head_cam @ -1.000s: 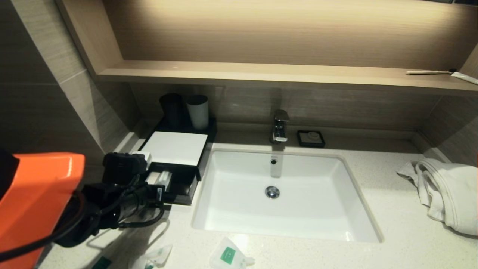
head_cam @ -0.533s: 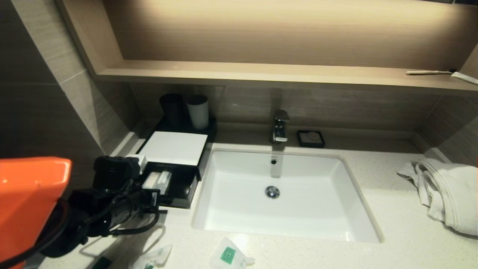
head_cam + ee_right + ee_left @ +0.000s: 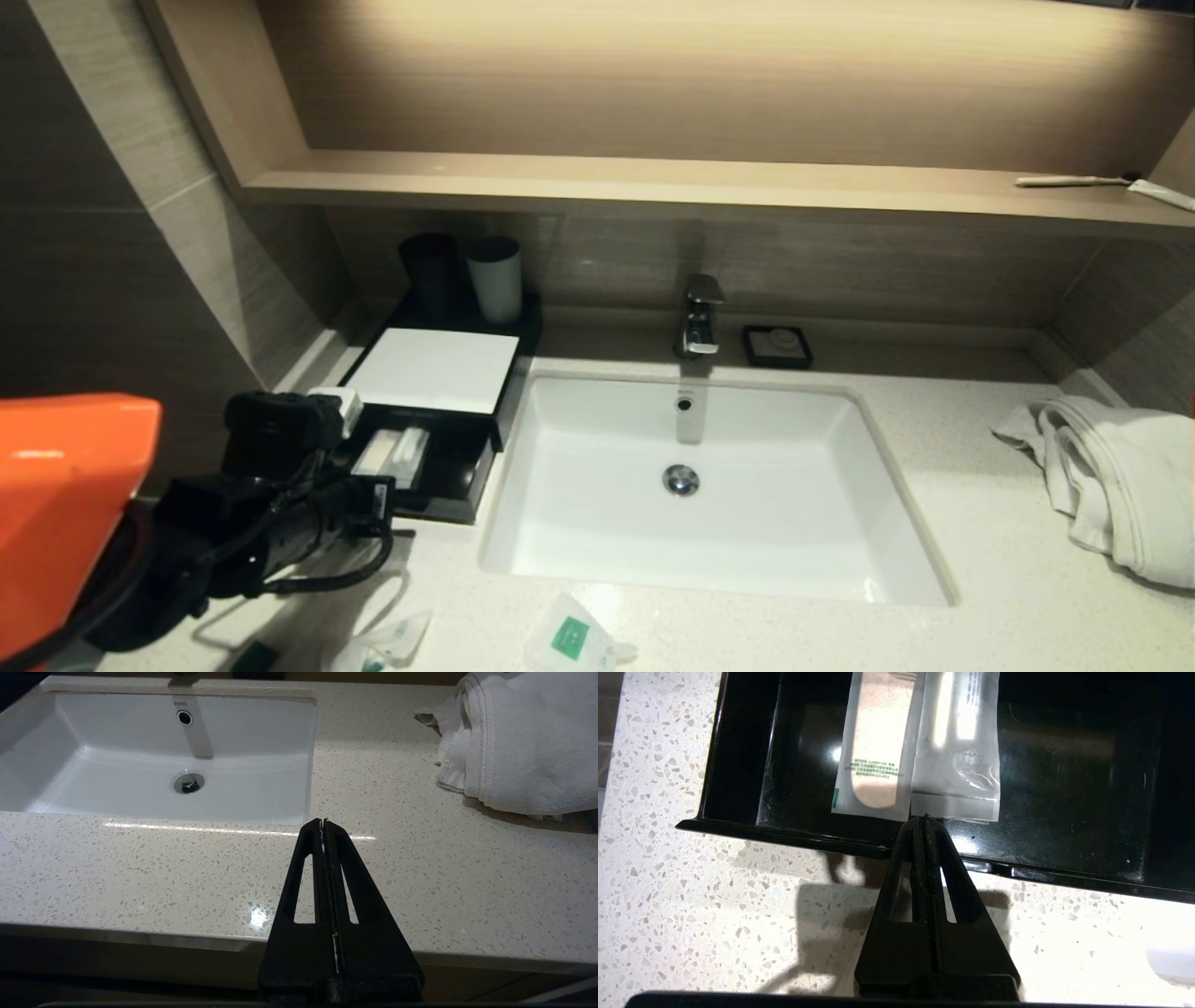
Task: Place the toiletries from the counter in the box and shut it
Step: Open the drawer, then pick up the bathroom toiletry
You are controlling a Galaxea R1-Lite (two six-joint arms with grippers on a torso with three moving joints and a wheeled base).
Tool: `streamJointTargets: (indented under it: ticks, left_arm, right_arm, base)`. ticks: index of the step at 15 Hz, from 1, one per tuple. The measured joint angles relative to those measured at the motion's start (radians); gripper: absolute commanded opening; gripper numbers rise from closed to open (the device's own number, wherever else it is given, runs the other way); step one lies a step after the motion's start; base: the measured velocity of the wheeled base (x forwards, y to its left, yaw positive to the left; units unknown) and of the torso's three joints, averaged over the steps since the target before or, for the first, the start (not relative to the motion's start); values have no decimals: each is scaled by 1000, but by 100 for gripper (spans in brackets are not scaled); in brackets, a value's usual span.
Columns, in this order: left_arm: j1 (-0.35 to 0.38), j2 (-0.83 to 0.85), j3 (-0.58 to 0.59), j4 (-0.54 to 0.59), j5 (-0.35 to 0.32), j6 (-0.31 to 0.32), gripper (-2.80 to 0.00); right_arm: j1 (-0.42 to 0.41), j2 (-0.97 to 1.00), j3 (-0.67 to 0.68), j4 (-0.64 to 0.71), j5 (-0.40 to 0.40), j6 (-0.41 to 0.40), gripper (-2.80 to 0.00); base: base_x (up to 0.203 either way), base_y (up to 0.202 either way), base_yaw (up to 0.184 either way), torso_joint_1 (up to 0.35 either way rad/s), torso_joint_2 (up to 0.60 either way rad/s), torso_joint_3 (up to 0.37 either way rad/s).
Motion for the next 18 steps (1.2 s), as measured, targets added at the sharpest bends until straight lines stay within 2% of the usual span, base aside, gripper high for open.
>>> streamJointTargets:
  ticks: [10, 15, 18]
  left_arm:
    - [-1, -63, 23, 32, 0, -1, -280]
    - [0, -197, 2, 192, 0, -2, -280]
    - [11, -327, 2, 336, -6, -2, -280]
  right_arm:
    - [0, 0, 0, 0, 0, 0, -280]
    - [0, 0, 0, 0, 0, 0, -280]
    - [0, 0, 0, 0, 0, 0, -280]
  base:
    - [0, 0, 0, 0, 0, 0]
    - [0, 0, 0, 0, 0, 0]
    - [0, 0, 0, 0, 0, 0]
